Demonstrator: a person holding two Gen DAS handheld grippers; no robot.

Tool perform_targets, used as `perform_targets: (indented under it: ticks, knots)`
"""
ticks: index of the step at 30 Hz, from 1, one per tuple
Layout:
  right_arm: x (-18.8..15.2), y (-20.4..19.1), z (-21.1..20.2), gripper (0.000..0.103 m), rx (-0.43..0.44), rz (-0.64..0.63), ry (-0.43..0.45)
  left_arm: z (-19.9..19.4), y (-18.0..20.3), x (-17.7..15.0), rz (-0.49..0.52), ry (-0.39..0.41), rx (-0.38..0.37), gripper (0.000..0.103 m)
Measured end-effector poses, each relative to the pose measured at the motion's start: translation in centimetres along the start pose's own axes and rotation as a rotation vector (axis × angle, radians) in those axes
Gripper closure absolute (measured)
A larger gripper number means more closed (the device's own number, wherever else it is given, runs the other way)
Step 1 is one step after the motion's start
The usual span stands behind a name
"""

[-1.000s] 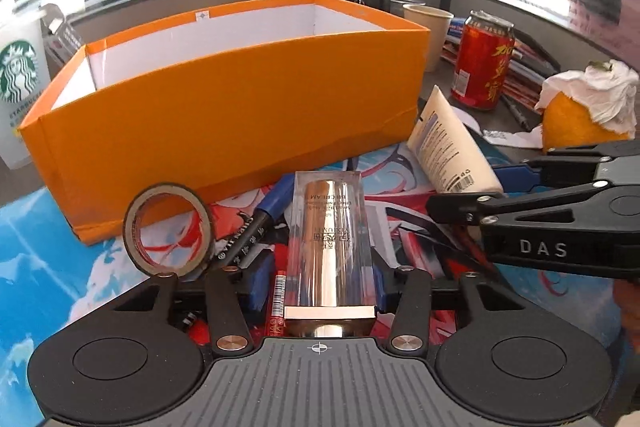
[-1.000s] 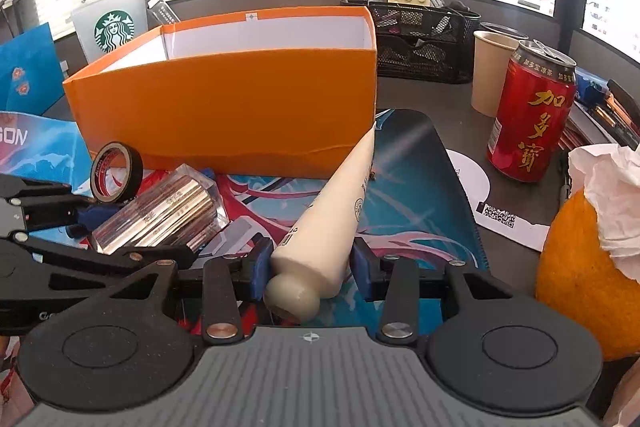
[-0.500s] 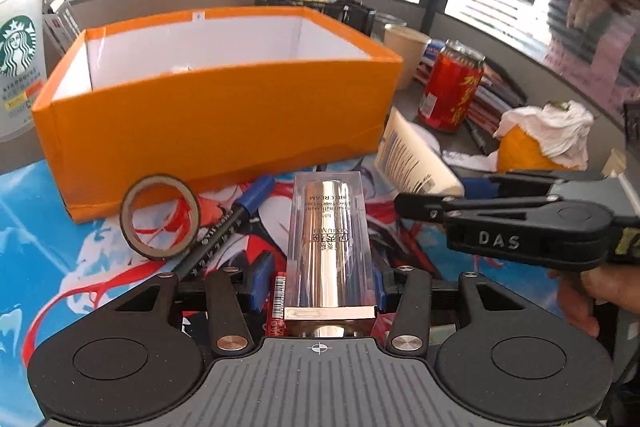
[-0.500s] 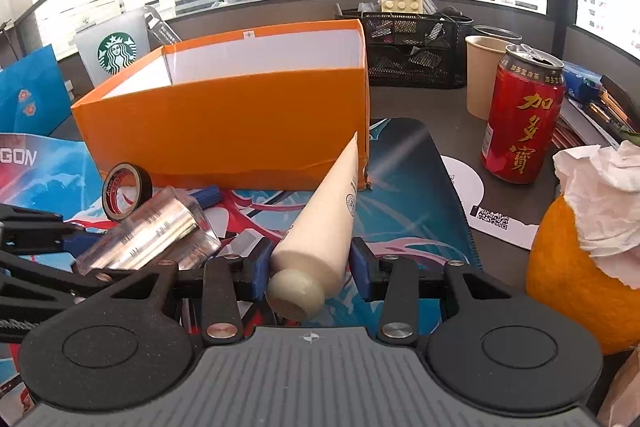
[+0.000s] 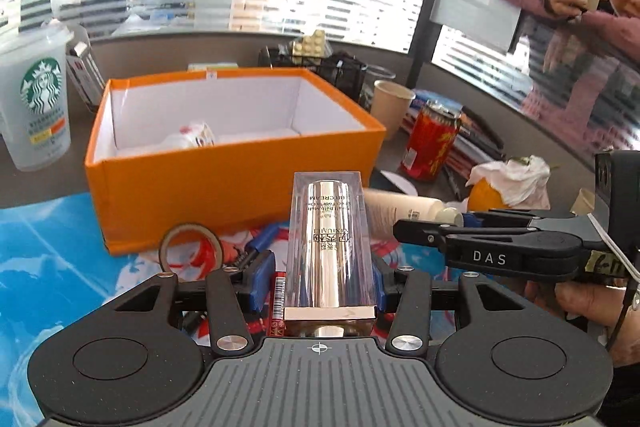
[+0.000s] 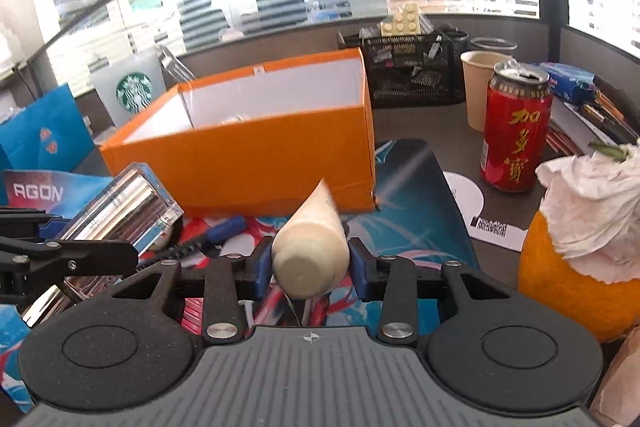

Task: Organize rigid objects
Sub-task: 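Lift the copper bottle and cream tube and carry both toward the orange box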

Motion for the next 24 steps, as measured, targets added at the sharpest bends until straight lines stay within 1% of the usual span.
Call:
perform_targets:
  ticks: [8,13,16,20,24]
  knots:
    - [0.7,-0.9,-0.7,0.068,0.002,-0.016,0.028,-0.3,-0.5,0.6,-0.019,0.007,0.003,0.058]
    - [2.3,-2.0,-1.6,0.068,0.026,-0.038,0.067,-1.1,-0.6,1.9,-0.002,0.026,0.008,0.058]
    - [3.3,-2.5,-1.8,0.068,0.045,-0.042,0.085,-1.2,-0.9,2.6,-0.014,0.027,0.004,0.058]
    - [4.6,-3.0,-2.0,0.068,0.052,-0.046,0.112,-1.6,-1.2,3.5,-0.001,0.045,0.02,0.058]
    - [6.0,-3.3,-2.2,0.068,0.061,-0.043,0.133,-1.6,-1.5,4.7,0.0,0.049,0.014,0.057]
Point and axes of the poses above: each gripper's, at about its wrist camera, not at the fingertips, and z roughly the way its jaws point, y to its right, x to its top, the point moved 8 cm from there along z, roughly the way its jaws point, and after that the axes turned 7 degrees about -x, right-handed, at the moved point
